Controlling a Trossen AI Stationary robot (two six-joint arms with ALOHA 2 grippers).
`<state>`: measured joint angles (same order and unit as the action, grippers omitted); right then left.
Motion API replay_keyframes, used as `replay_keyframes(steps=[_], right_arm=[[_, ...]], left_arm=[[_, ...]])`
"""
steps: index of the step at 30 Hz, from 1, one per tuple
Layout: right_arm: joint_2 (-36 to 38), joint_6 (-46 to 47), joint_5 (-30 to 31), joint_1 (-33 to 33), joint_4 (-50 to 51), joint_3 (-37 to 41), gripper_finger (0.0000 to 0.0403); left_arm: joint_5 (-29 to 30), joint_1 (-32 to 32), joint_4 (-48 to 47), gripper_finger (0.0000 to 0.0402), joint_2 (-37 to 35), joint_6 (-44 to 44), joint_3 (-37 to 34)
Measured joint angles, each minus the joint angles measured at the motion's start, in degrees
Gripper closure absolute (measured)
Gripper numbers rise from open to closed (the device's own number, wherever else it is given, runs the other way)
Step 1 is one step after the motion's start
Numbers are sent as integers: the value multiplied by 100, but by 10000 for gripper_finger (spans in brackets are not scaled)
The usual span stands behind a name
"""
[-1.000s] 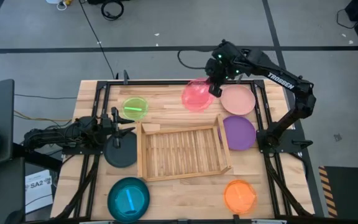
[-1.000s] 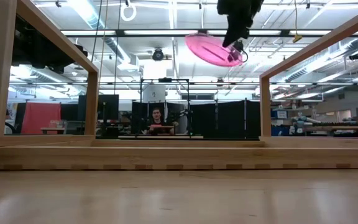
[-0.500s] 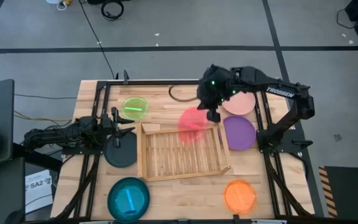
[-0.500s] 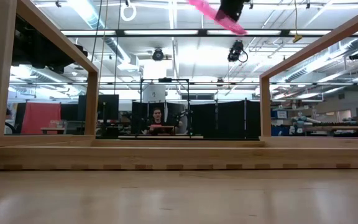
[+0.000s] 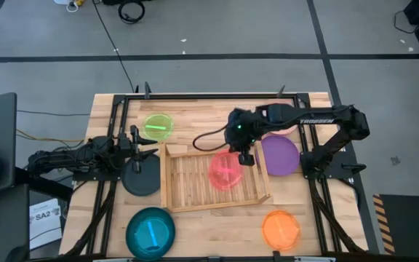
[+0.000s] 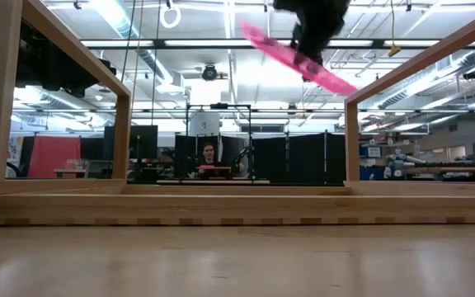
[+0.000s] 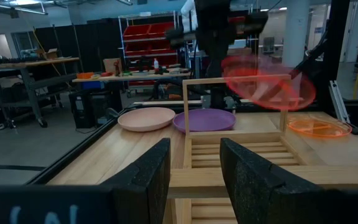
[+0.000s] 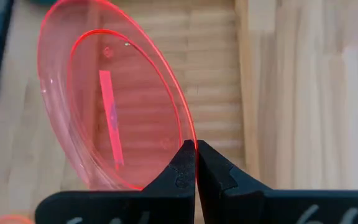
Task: Place and stack plates onto a shelf
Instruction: Put the red plate on the shelf
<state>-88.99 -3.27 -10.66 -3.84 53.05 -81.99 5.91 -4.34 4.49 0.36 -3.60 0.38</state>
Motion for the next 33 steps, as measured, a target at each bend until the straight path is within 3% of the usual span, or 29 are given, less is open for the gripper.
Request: replay_keyframes(steps=[11,33], right_arm=[[2,223,0,-11,-642,1262,396],[4,223,2,-13,-1534,2377,396]], left_arm=[[0,2,0,255,0,-2,-2],[-1,1,-2,255,0,-2,0]])
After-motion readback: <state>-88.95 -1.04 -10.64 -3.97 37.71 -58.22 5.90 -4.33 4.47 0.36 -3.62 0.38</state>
